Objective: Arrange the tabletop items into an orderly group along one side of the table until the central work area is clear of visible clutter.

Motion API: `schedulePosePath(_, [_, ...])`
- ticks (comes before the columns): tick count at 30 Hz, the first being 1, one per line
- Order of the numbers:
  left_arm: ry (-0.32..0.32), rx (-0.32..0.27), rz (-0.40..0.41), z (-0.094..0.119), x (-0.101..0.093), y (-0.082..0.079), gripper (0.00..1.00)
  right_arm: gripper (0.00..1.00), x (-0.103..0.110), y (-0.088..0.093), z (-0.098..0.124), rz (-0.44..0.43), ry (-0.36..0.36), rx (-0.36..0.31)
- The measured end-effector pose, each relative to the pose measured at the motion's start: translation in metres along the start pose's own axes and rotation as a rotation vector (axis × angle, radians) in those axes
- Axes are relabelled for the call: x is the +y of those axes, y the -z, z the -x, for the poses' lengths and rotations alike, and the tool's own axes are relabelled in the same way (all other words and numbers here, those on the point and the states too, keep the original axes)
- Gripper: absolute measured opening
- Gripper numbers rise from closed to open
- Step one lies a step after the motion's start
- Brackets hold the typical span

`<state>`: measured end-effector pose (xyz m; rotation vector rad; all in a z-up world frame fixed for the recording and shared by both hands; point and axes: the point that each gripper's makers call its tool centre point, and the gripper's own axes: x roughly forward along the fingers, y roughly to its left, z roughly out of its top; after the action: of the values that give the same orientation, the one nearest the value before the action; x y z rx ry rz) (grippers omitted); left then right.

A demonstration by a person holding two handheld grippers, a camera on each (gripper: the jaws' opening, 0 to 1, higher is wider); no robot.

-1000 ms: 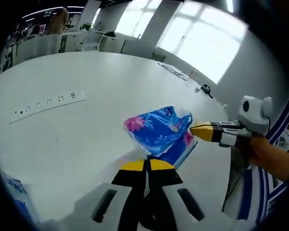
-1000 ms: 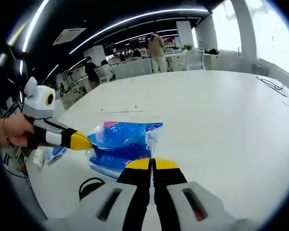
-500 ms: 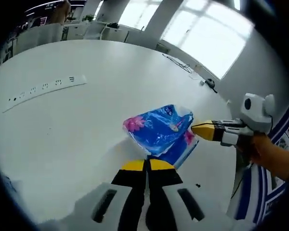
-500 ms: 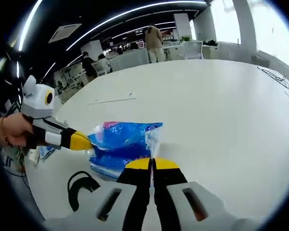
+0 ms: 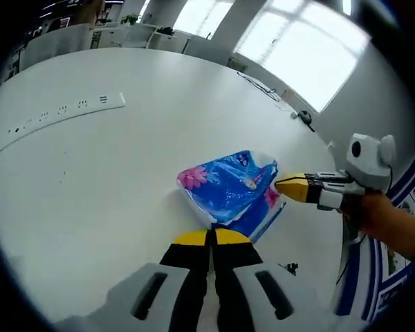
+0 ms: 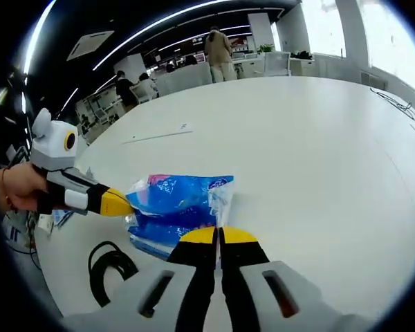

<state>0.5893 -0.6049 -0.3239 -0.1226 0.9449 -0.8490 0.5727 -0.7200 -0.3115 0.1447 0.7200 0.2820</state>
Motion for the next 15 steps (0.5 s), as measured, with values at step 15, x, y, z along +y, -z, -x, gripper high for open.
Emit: schedulePosePath(15, [0.006,-0.003,-0.008,-0.0042,0.0052,0.0015,0.00,0.01,-0.0026,0.0089,-0.0057,-0.025,0.015,0.018])
